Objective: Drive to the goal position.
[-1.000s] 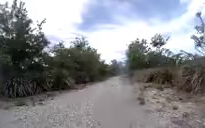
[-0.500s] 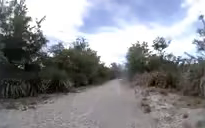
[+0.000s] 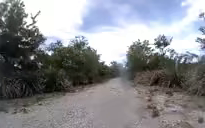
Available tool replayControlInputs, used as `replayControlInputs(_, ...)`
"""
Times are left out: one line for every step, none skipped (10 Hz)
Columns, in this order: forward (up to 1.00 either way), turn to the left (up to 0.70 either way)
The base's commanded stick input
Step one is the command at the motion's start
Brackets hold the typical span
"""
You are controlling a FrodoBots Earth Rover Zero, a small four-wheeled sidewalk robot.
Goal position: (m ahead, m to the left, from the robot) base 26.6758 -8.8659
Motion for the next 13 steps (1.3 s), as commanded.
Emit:
replayControlInputs(0.45, -0.06)
replayControlInputs(0.45, 0.00)
replayControlInputs(0.45, 0.00)
replayControlInputs(0.45, 0.00)
replayControlInputs(0.45, 0.00)
replayControlInputs(0.45, 0.00)
replayControlInputs(0.45, 0.00)
replayControlInputs(0.45, 0.00)
replayControlInputs(0.45, -0.04)
replayControlInputs(0.45, -0.11)
replayControlInputs(0.45, -0.18)
replayControlInputs(0.45, -0.24)
replayControlInputs(0.45, -0.27)
